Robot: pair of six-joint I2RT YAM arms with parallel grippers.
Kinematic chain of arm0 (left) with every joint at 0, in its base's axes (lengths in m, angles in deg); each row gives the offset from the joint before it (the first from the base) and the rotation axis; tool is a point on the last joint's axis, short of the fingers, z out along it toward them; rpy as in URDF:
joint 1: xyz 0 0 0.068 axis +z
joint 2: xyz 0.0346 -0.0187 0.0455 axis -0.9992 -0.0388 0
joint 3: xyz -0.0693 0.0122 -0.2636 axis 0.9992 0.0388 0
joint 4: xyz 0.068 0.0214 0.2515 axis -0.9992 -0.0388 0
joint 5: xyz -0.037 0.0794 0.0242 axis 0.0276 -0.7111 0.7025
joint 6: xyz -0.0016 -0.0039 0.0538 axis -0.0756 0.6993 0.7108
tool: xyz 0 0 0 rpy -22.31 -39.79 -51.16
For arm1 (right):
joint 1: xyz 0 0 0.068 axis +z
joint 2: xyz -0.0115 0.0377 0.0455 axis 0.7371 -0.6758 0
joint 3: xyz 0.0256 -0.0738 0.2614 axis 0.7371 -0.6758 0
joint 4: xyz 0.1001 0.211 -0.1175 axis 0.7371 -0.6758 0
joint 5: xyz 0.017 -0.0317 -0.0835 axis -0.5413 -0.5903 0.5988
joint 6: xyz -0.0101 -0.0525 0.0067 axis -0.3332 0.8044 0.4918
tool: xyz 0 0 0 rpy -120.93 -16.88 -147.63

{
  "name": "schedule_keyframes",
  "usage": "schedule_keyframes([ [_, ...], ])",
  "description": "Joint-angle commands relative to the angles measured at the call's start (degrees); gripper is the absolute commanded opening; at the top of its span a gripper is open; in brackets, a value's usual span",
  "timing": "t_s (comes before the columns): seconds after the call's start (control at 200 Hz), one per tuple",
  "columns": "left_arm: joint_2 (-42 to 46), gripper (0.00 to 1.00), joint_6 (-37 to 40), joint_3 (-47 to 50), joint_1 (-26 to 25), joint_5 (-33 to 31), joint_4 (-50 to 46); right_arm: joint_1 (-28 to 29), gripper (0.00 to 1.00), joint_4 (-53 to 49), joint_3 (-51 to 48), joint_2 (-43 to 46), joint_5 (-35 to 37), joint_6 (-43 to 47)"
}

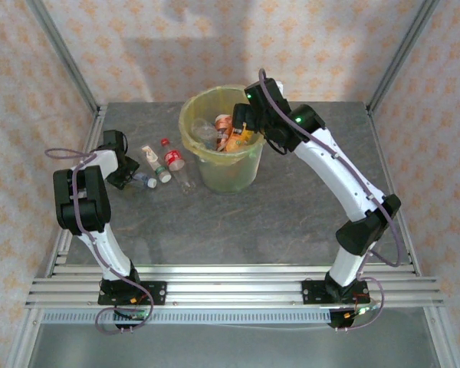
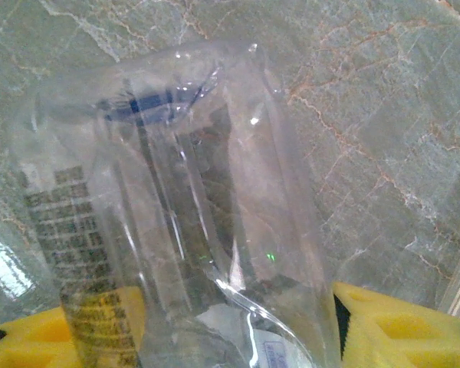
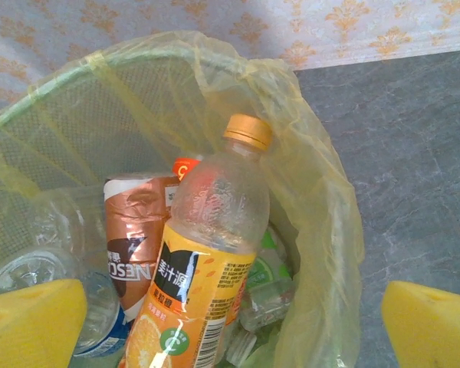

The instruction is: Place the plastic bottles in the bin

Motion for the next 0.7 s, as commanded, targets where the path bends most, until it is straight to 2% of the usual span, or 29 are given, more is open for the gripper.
schedule_keyframes([
  [0.0,4.4,0.62,0.9,1.1,0.6,-1.7,-1.8,0.2,0.99,0.9,-1.1,2.7,2.1,-0.9],
  [0.235,11.8,0.58,5.5,0.8,0.6,-4.4,-5.0,0.2,0.99,2.7,-4.5,5.3,2.6,-1.9],
  [0.42,19.1,0.58,12.2,0.0,0.1,-5.5,-7.0,0.2,0.99,4.7,-7.6,8.1,3.4,-2.6],
  [0.691,28.2,0.59,24.8,-8.6,-4.9,2.4,-11.8,0.2,0.99,6.8,-11.9,11.3,4.3,-3.6],
])
